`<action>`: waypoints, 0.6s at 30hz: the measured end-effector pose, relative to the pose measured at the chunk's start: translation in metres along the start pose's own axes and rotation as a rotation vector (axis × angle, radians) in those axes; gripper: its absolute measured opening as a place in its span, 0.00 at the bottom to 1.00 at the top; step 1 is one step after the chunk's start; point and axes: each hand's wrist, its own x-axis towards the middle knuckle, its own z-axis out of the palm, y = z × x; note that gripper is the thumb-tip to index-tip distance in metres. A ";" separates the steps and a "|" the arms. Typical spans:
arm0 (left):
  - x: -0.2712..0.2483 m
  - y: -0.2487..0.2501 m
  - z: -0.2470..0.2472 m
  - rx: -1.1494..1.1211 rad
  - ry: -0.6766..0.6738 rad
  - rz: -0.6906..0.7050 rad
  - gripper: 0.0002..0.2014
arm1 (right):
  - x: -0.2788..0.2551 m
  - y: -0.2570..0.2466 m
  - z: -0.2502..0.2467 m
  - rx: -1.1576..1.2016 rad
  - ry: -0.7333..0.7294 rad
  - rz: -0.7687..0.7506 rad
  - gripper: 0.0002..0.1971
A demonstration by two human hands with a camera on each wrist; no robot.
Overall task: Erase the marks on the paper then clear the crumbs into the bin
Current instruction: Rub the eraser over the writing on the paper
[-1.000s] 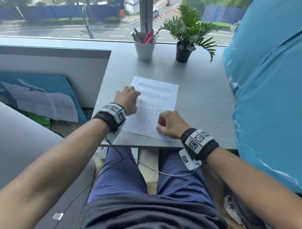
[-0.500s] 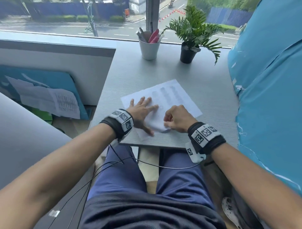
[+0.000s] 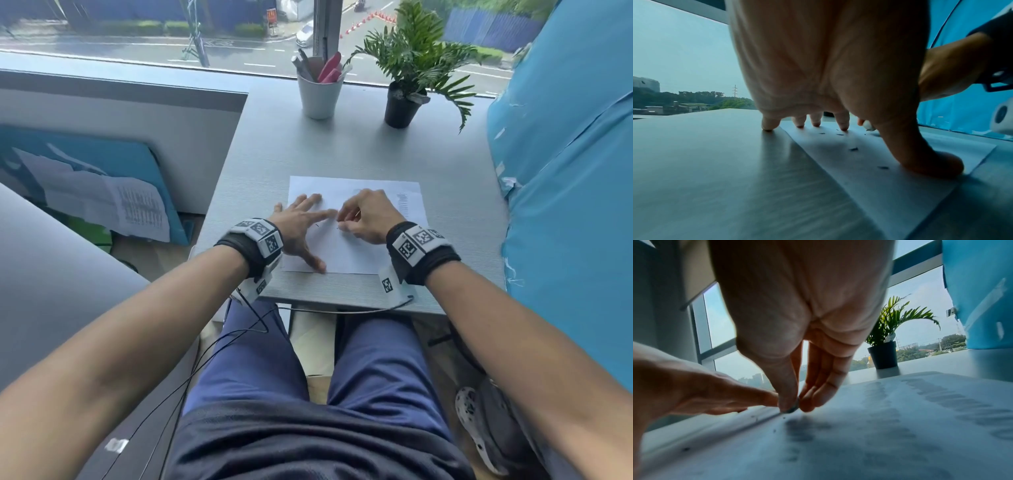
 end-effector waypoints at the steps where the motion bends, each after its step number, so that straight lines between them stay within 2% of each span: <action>1: 0.002 -0.001 0.000 -0.002 -0.021 -0.005 0.65 | 0.003 0.000 0.001 -0.003 0.012 0.005 0.03; 4: 0.005 -0.003 -0.001 0.017 -0.082 -0.009 0.67 | 0.003 -0.005 0.008 -0.002 0.022 -0.002 0.04; 8: 0.007 -0.005 0.000 0.034 -0.103 -0.018 0.68 | -0.010 -0.015 0.012 -0.026 -0.168 -0.129 0.04; 9: 0.007 -0.005 0.000 0.024 -0.100 -0.015 0.69 | -0.006 -0.013 0.009 -0.029 -0.171 -0.137 0.05; 13: 0.008 -0.006 0.001 0.008 -0.100 -0.008 0.68 | 0.010 0.003 -0.002 0.011 0.024 -0.050 0.05; 18: 0.008 -0.006 0.001 0.022 -0.103 -0.009 0.69 | -0.019 -0.014 0.013 -0.007 -0.268 -0.169 0.04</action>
